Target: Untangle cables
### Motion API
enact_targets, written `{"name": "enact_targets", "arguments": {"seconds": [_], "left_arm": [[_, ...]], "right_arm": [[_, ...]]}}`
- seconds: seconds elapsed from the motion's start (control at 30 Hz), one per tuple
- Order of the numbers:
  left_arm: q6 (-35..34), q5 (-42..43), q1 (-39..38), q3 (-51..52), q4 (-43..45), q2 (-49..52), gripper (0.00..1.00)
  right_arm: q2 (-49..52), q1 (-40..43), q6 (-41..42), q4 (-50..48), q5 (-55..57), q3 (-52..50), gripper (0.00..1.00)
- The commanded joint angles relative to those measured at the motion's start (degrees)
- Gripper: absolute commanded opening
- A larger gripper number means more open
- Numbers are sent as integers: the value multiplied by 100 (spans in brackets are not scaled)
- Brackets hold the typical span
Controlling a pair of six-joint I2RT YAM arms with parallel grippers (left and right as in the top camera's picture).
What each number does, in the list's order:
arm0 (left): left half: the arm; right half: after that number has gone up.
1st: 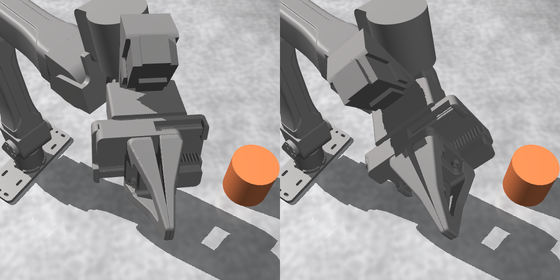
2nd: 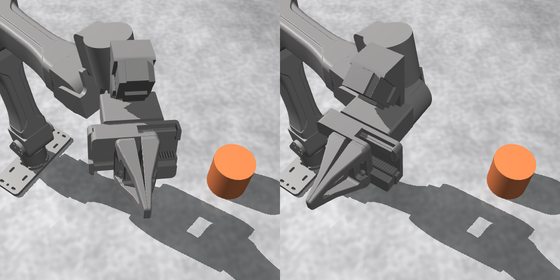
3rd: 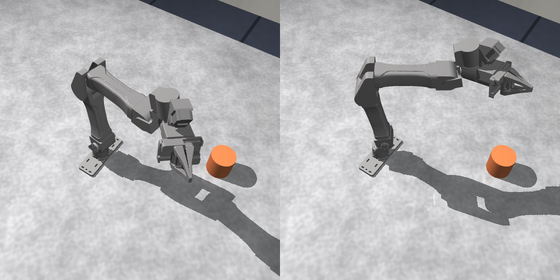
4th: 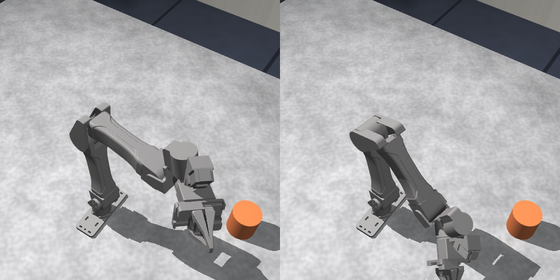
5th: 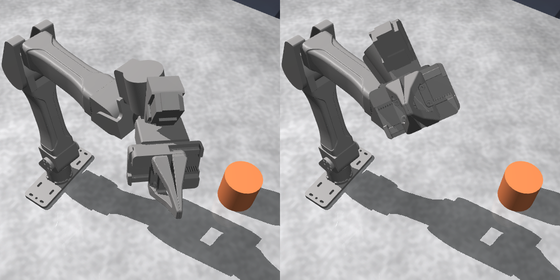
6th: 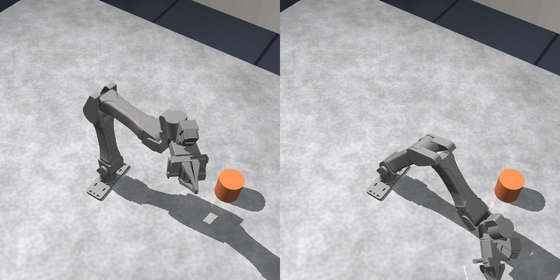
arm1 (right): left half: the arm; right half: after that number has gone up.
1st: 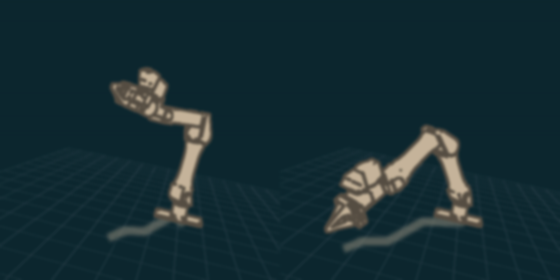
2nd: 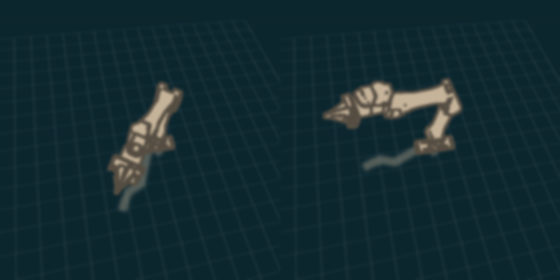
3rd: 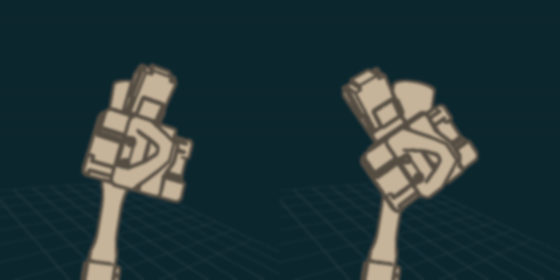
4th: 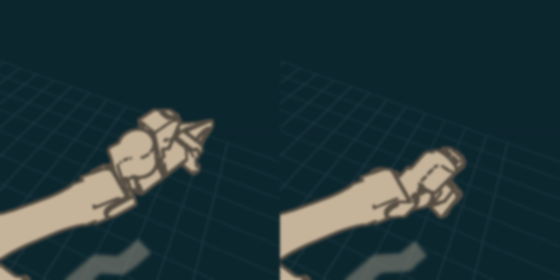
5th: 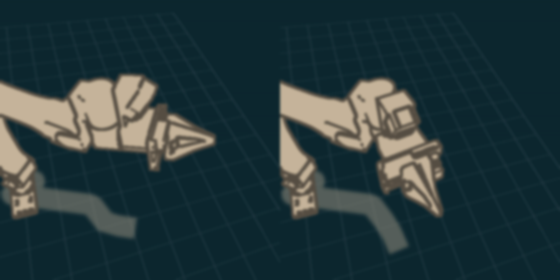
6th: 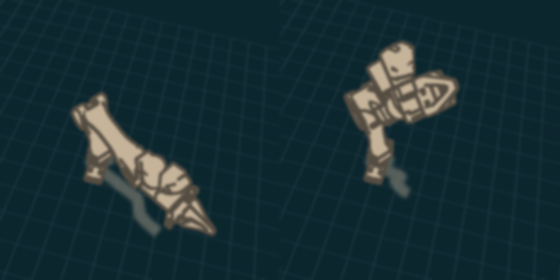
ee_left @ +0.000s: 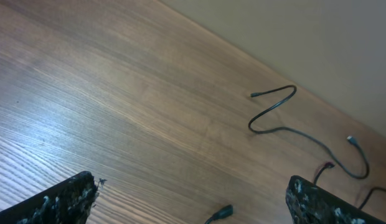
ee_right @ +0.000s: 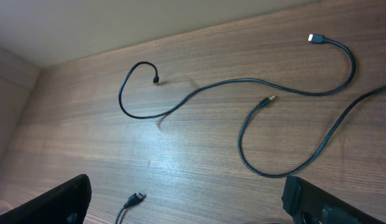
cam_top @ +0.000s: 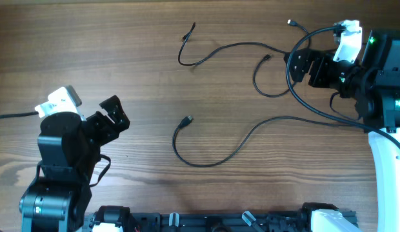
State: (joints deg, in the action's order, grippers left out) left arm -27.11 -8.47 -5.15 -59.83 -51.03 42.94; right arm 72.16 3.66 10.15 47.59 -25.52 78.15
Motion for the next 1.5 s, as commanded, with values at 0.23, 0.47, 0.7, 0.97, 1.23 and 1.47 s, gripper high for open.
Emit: {"name": "enact_targets", "arguments": {"seconds": [0.23, 0.47, 0.7, 0.97, 1.23, 1.47], "left_arm": [[-118, -22, -20, 1198, 1786, -791, 74], [-116, 7, -20, 2544, 3884, -1578, 88], [-118, 7, -20, 4330, 6017, -2634, 100], [-118, -55, -20, 5366, 6736, -3499, 100], [-11, -205, -13, 5790, 6734, -4041, 100], [-7, -313, -9, 5952, 6336, -4275, 100]], "right_arm": [[61, -7, -109, 2, -109, 15, 100], [61, -7, -111, 2, -111, 15, 100], [61, -7, -109, 2, -109, 15, 100], [61, -7, -109, 2, -109, 15, 100], [61, -7, -109, 2, -109, 15, 100], [61, -7, -111, 2, -111, 15, 100]]}}
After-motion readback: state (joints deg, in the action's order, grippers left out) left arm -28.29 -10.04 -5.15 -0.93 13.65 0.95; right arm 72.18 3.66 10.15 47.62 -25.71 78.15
